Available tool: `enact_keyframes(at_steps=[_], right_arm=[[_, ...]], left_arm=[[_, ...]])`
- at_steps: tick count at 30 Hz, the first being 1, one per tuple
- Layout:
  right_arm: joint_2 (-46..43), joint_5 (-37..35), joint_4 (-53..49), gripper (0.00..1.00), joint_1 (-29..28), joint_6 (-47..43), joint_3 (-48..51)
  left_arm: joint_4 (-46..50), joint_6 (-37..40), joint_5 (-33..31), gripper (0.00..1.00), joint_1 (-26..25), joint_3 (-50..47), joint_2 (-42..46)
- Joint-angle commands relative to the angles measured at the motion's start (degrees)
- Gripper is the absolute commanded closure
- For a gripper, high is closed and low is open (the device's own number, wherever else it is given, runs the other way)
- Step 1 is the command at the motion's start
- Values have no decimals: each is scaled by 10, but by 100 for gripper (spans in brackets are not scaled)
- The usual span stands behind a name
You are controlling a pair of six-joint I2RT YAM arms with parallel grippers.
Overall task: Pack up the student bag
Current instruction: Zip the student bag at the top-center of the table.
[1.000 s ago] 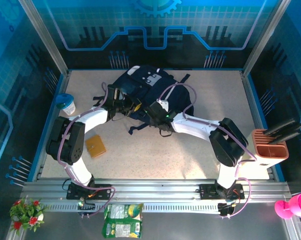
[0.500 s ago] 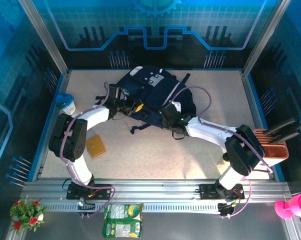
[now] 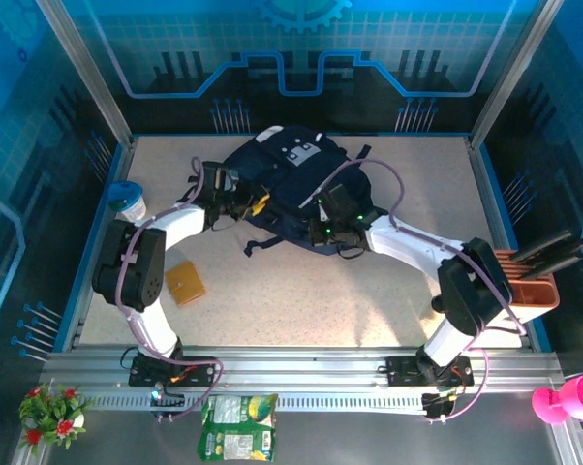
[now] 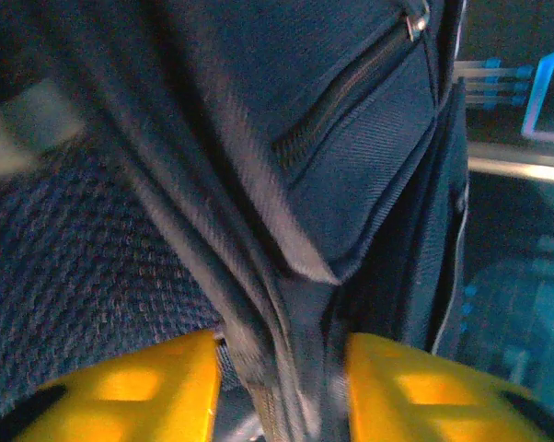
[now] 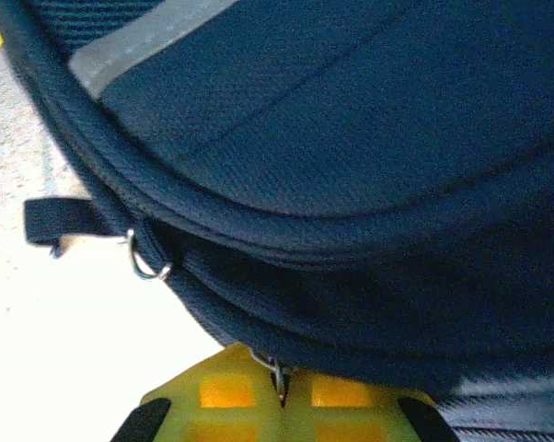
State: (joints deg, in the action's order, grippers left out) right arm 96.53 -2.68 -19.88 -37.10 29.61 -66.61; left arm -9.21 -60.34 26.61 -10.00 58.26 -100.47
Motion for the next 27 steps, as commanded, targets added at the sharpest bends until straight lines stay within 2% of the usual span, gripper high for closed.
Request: enact_keyframes(at_steps=[1,4,8,13,20,24,27], right_arm=[[37,39,17,99,-25,-13,-59],[69,52,18,99,-42,-11,-95],[100,68,19,99,-57,-5,-129],[110,78,23,99,-62,2,-140],[109,84,25,99,-63,7,-140],[110,89,26,99,-63,8,-142],[108,85,17,99,-63,8,-142]], left_arm=[[-50,-32,-10,48,0,-47,50],[-59,-49,-12,45,-11,-78,72],[-89,-80,-24,47,-28,-111,83],[-121,-112,-61,61,-32,-140,82],[-125,-120,-90,73,-45,-132,70],[-132,-123,-100,75,-47,-137,68],[-136,-120,-97,85,-46,-131,57]])
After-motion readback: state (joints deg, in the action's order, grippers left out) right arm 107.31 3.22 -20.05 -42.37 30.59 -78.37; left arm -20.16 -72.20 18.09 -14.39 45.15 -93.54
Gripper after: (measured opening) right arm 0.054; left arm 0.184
